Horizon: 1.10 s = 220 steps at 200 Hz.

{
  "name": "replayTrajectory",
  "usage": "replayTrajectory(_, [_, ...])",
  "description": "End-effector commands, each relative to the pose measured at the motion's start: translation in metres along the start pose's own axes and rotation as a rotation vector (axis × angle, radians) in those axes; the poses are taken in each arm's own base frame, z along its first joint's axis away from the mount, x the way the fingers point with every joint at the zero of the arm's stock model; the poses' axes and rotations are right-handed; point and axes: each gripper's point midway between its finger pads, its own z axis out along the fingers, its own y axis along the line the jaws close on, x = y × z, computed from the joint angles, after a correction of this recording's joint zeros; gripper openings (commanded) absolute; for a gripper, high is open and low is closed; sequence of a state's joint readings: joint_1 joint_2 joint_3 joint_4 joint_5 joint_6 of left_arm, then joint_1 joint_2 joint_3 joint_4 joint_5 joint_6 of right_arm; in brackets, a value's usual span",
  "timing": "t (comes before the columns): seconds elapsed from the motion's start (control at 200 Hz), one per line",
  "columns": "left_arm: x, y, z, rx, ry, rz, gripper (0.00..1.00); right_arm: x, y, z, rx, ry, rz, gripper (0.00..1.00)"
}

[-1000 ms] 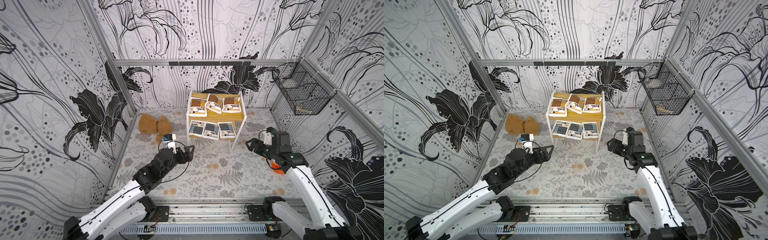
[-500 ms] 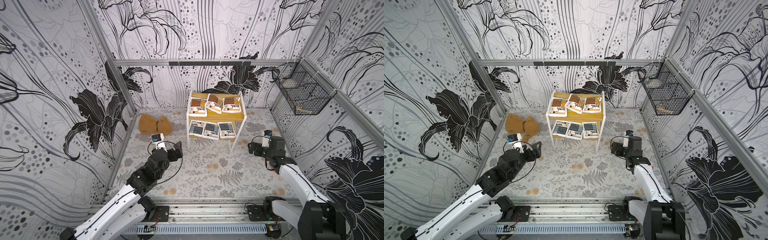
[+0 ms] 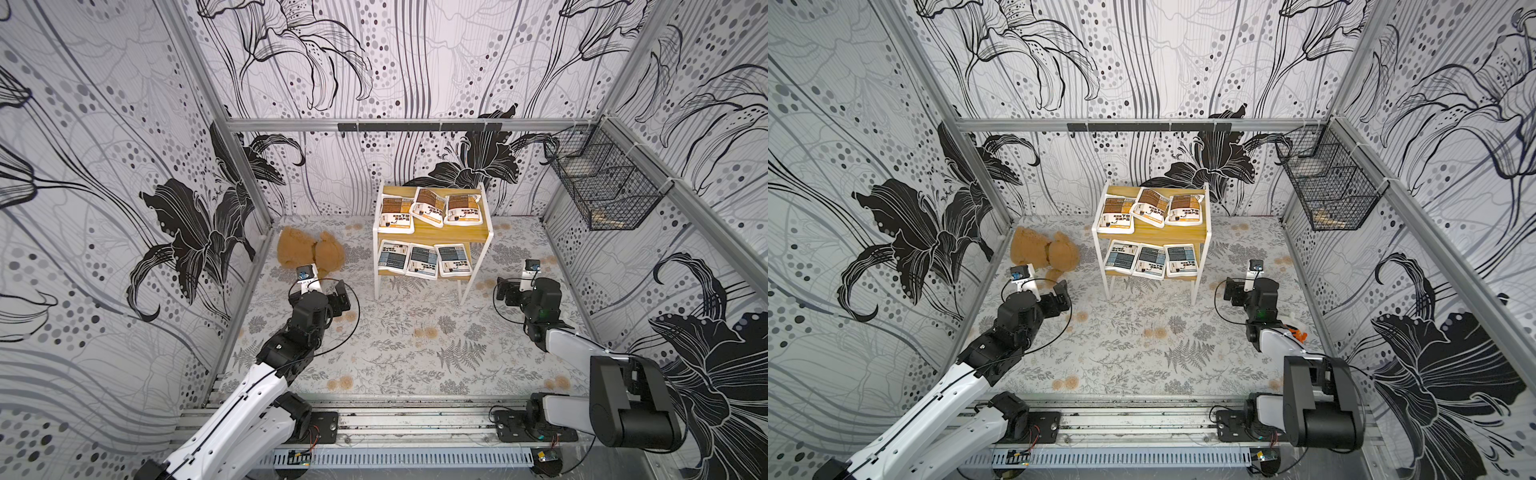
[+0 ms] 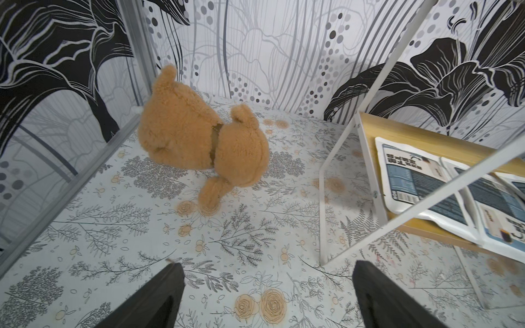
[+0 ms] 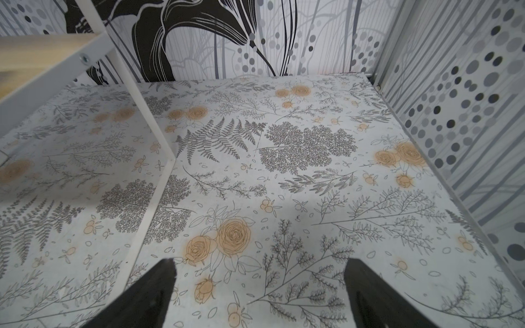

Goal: Place the bagged coffee beans on the shelf by color
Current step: Reset both arms

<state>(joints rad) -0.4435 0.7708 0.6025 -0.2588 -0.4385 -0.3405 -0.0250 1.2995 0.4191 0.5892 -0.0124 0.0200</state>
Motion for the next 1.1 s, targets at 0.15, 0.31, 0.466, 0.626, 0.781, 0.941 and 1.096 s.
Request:
replayTrajectory(0.15, [-0.016, 0.021, 0.023, -0.026, -0.055, 0.021, 0.97, -0.009, -0.007, -0.002, 0.034, -0.124, -0.029, 0.98])
replayTrajectory(0.31, [-0.015, 0.052, 0.044, -0.065, -0.058, -0.018, 0.97, 0.0, -0.009, -0.004, 0.045, -0.132, -0.019, 0.98])
replayTrajectory(0.466, [-0.01, 0.06, 0.058, -0.04, -0.129, -0.037, 0.97, 0.001, -0.009, -0.005, 0.044, -0.166, -0.041, 0.98])
replayTrajectory(0.626, [-0.004, 0.057, 0.072, -0.005, -0.193, -0.041, 0.97, 0.004, -0.005, -0.005, 0.025, -0.185, -0.062, 0.97])
replayTrajectory(0.781, [0.003, 0.042, 0.083, 0.086, -0.234, 0.016, 0.97, 0.009, 0.0, -0.002, -0.003, -0.185, -0.078, 0.97])
replayTrajectory(0.941, [0.007, 0.04, 0.088, 0.123, -0.274, 0.03, 0.97, 0.012, 0.004, -0.001, -0.023, -0.186, -0.089, 0.97])
replayTrajectory(1.096, [0.012, 0.044, 0.091, 0.117, -0.297, 0.044, 0.97, 0.013, 0.006, -0.002, -0.037, -0.19, -0.098, 0.98])
